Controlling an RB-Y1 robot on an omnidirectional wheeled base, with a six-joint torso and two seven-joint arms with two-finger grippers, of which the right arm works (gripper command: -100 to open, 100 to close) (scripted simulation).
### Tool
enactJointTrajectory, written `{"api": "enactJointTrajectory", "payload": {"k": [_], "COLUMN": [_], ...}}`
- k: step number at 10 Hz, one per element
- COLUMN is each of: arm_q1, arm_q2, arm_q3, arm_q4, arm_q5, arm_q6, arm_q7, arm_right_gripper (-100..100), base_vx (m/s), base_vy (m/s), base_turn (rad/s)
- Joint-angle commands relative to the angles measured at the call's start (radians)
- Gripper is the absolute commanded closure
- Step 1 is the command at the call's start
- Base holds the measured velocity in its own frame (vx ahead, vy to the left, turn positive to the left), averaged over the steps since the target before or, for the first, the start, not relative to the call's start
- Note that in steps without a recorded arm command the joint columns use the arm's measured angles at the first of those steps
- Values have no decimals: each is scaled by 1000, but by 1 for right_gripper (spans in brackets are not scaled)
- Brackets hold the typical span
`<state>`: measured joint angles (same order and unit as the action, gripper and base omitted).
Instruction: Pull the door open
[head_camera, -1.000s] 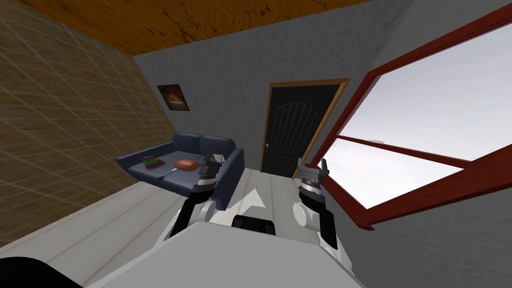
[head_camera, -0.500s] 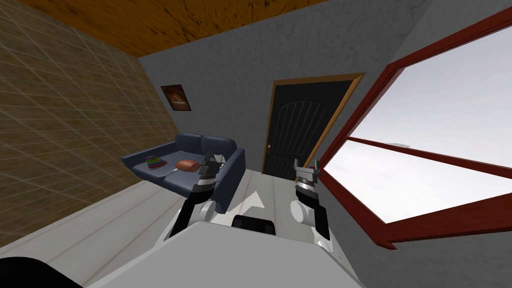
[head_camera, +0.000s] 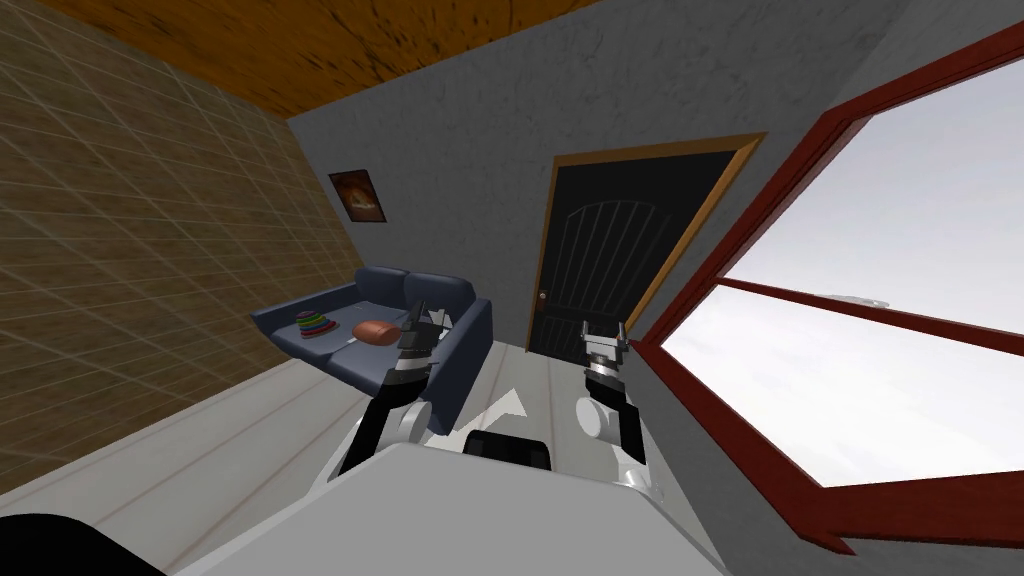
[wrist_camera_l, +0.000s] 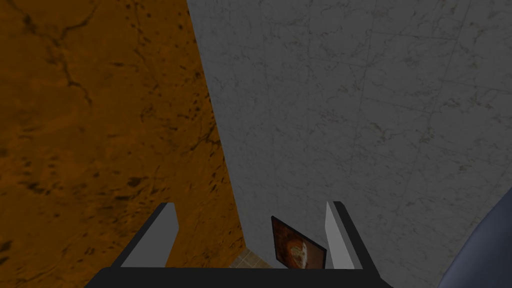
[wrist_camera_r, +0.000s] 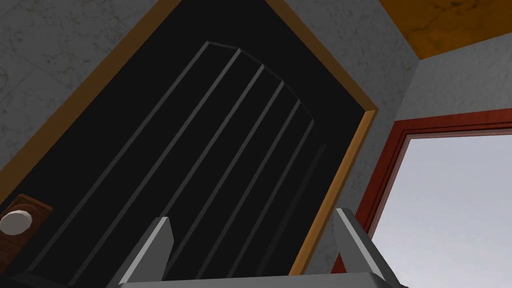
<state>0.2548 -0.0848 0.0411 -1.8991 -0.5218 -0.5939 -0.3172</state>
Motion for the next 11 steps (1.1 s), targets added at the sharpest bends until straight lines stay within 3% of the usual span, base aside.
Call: {"api": "enactJointTrajectory", "payload": {"k": [1, 11], "arm_q1": [-12, -109], "arm_q2": [-5, -23], "arm_q3": [5, 39], "arm_q4": [28, 235], "arm_q5": [-34, -236], "arm_q6": [6, 23], "arm_q7": [-16, -104], "arm_right_gripper": [-100, -100], "base_vx": [106, 101], "base_vy": [8, 1], "base_turn": [63, 60]}}
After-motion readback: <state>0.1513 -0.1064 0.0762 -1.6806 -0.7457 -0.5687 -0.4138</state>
